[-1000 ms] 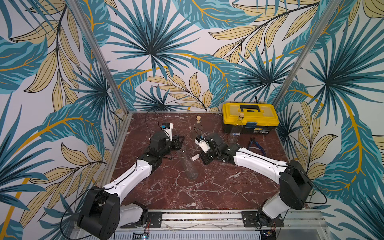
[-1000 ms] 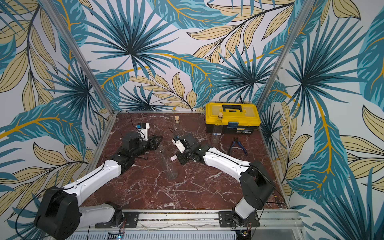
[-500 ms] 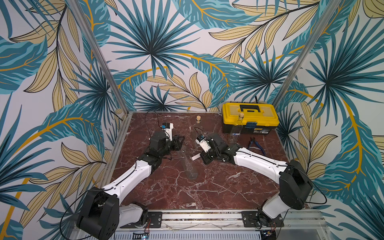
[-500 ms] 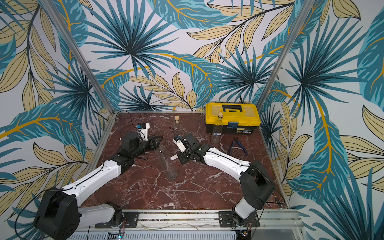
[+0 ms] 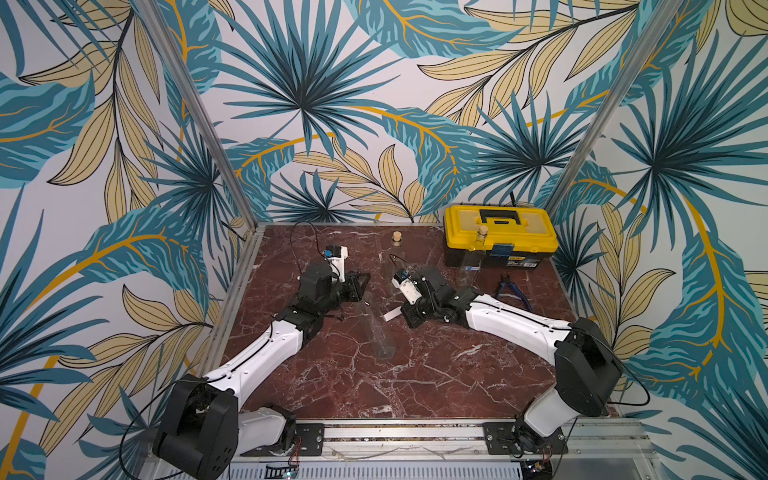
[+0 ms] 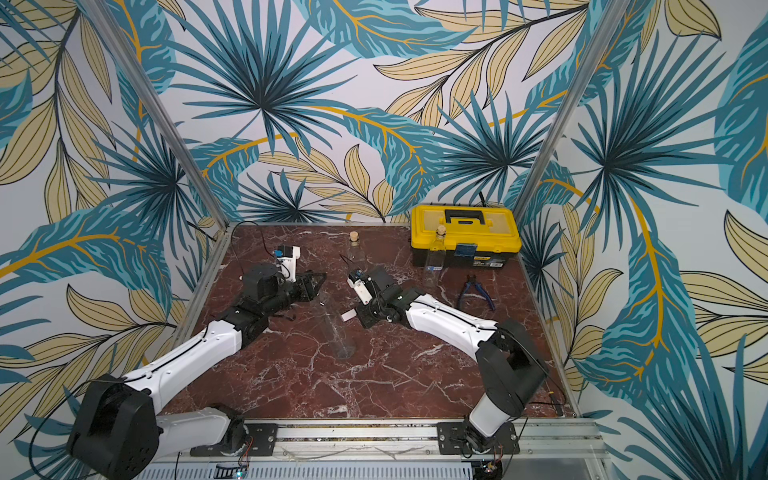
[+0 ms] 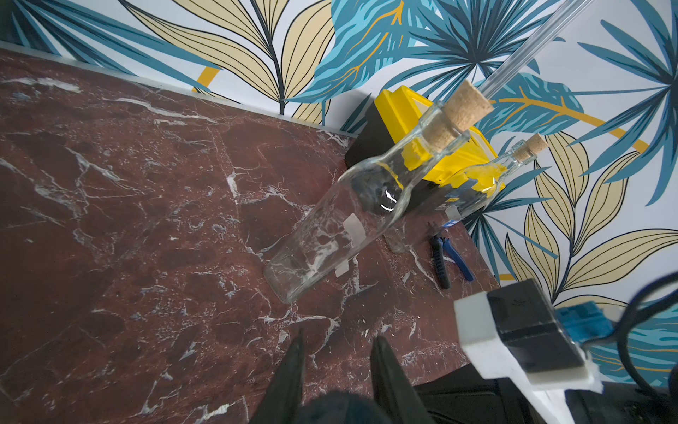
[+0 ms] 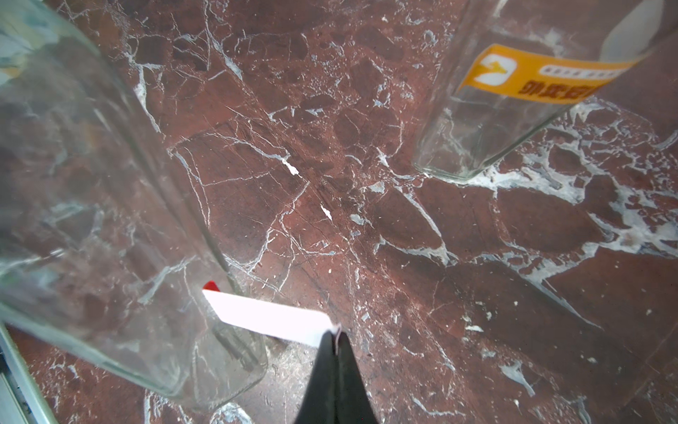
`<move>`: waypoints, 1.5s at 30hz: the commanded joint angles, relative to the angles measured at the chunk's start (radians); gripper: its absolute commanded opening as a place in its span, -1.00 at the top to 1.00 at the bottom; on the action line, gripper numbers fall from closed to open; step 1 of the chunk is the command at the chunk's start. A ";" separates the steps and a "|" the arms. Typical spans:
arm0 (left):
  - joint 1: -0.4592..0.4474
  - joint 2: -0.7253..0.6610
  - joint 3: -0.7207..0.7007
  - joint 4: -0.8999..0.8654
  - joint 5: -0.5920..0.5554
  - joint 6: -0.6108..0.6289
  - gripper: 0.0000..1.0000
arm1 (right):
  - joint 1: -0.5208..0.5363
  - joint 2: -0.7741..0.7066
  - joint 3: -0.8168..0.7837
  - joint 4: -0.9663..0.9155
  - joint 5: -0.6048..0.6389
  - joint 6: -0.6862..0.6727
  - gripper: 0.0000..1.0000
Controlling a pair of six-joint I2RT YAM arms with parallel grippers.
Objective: Remove the label from the bottle
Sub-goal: Tear open the label from the bottle, then place the bottle at the center of the board.
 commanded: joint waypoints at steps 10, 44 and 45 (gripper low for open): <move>0.007 -0.045 0.009 0.010 0.036 0.020 1.00 | -0.024 0.017 -0.019 -0.004 0.050 0.017 1.00; 0.134 0.096 0.382 -0.019 -0.269 0.468 1.00 | -0.029 -0.108 -0.059 -0.046 -0.055 -0.007 1.00; 0.144 0.111 0.392 -0.019 -0.266 0.471 1.00 | -0.029 -0.105 -0.059 -0.044 -0.055 -0.008 1.00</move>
